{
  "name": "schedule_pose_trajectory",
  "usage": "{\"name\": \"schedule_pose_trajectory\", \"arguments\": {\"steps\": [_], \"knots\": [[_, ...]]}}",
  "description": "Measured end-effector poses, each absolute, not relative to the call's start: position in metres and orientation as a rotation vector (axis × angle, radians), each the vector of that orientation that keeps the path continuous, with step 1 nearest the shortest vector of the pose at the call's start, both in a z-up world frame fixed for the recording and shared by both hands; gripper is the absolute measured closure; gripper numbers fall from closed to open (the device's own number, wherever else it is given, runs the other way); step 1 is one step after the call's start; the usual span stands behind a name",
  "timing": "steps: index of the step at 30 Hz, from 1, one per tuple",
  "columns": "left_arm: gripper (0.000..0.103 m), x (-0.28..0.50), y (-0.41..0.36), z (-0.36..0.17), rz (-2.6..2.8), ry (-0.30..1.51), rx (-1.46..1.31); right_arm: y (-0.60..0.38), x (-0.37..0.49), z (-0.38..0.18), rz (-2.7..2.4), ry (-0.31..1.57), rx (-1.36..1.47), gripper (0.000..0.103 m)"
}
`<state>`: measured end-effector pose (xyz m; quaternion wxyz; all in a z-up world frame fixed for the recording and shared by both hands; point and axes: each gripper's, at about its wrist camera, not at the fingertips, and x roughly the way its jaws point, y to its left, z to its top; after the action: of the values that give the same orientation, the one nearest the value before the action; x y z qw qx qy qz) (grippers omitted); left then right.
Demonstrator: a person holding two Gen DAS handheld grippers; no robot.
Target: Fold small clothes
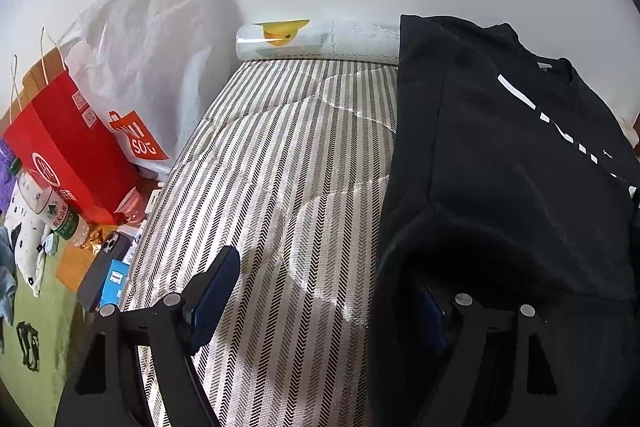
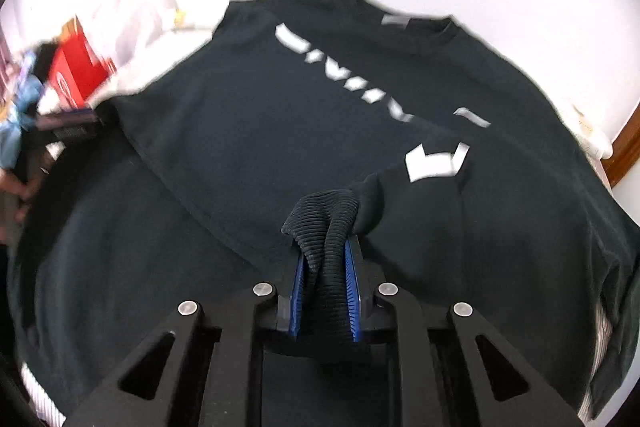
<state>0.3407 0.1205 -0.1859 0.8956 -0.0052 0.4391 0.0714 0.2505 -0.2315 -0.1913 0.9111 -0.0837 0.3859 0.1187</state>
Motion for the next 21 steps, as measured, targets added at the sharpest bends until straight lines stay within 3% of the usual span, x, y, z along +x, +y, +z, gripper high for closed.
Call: {"name": "schedule_pose_trajectory", "arguments": {"steps": [6, 15, 18, 21], "knots": [[0.024, 0.340, 0.119, -0.185, 0.143, 0.896, 0.001, -0.313, 0.255, -0.148, 0.129, 0.683, -0.063, 0.086], [0.024, 0.340, 0.119, -0.184, 0.140, 0.898, 0.001, -0.406, 0.267, -0.168, -0.149, 0.838, -0.038, 0.081], [0.026, 0.339, 0.120, -0.182, 0.128, 0.895, -0.004, -0.398, 0.267, -0.154, -0.120, 0.813, -0.034, 0.074], [0.027, 0.337, 0.121, -0.179, 0.113, 0.889, 0.006, -0.367, 0.280, -0.133, -0.053, 0.760, -0.067, 0.056]]}}
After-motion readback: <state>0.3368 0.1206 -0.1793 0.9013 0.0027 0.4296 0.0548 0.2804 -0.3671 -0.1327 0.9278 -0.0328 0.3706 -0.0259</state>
